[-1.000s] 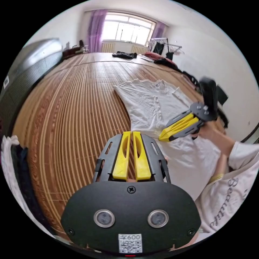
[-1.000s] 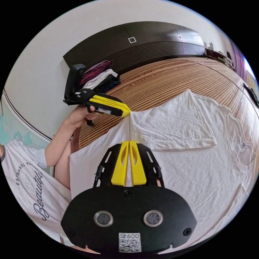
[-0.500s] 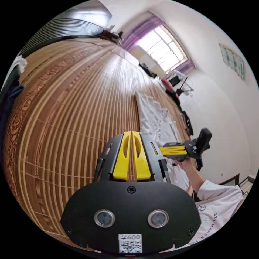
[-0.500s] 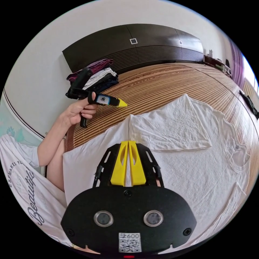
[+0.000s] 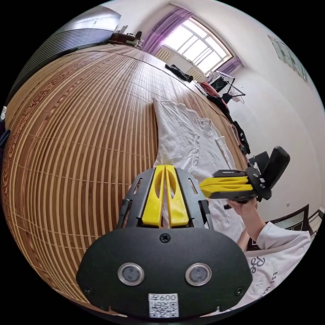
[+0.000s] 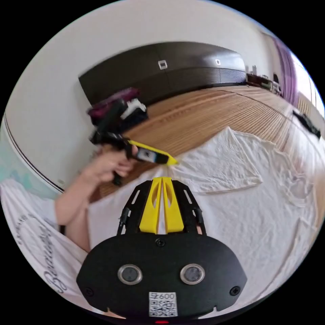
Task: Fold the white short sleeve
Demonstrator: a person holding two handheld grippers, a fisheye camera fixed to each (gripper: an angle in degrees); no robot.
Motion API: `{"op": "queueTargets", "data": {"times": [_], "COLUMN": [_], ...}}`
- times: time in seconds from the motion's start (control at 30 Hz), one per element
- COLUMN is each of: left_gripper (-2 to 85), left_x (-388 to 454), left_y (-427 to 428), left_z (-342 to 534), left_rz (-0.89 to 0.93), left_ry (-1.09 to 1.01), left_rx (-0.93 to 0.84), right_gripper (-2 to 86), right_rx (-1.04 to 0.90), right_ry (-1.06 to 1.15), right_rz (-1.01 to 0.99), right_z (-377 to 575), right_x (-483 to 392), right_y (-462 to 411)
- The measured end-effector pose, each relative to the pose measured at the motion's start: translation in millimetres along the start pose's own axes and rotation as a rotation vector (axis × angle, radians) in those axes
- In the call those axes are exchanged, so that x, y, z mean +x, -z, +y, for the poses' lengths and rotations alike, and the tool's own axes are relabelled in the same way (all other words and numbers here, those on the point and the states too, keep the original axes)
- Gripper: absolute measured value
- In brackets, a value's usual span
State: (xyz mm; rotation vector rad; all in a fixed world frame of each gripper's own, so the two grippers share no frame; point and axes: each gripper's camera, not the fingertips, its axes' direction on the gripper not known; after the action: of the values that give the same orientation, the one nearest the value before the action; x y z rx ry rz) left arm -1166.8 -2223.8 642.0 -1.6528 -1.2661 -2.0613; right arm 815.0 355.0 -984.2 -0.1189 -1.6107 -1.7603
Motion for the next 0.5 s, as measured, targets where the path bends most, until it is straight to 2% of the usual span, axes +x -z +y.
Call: {"op": "queueTargets", "data": {"times": [0.03, 0.1, 0.17, 0.2, 0.27, 0.33, 0.43, 0.5], "left_gripper": [0.2, 0.2, 0.1, 0.1, 0.0, 0.0, 0.0, 0.0], "left_x": [1, 2, 9, 12, 25, 38, 52, 55], "left_y": [0, -2, -4, -4, -8, -11, -18, -20], "left_z": [0, 3, 5, 5, 7, 9, 11, 14], "left_rz": [0.009, 0.021, 0.012, 0.004, -0.042, -0.090, -0.140, -0.142], "left_ry": [0.005, 0.020, 0.017, 0.014, -0.007, -0.030, -0.054, -0.052], "left_rx": [0.001, 0.007, 0.010, 0.009, 0.005, 0.000, -0.011, -0.013], "right_gripper": [-0.9, -0.9, -0.9, -0.9, -0.9, -0.9, -0.9, -0.9], "right_rx": [0.112, 0.189, 0.056, -0.012, -0.317, -0.366, -0.403, -0.378], "right_ry": [-0.018, -0.031, -0.007, -0.015, -0.050, -0.026, -0.018, -0.099], "right_rz": [-0.076, -0.023, 0.105, 0.106, -0.130, -0.264, -0.265, -0.281], "right_z": [-14, -43, -93, -104, -123, -112, -104, -114], "right_x": [3, 14, 55, 71, 121, 131, 147, 170], "right_y": [20, 33, 8, -4, -55, -73, -88, -88]}}
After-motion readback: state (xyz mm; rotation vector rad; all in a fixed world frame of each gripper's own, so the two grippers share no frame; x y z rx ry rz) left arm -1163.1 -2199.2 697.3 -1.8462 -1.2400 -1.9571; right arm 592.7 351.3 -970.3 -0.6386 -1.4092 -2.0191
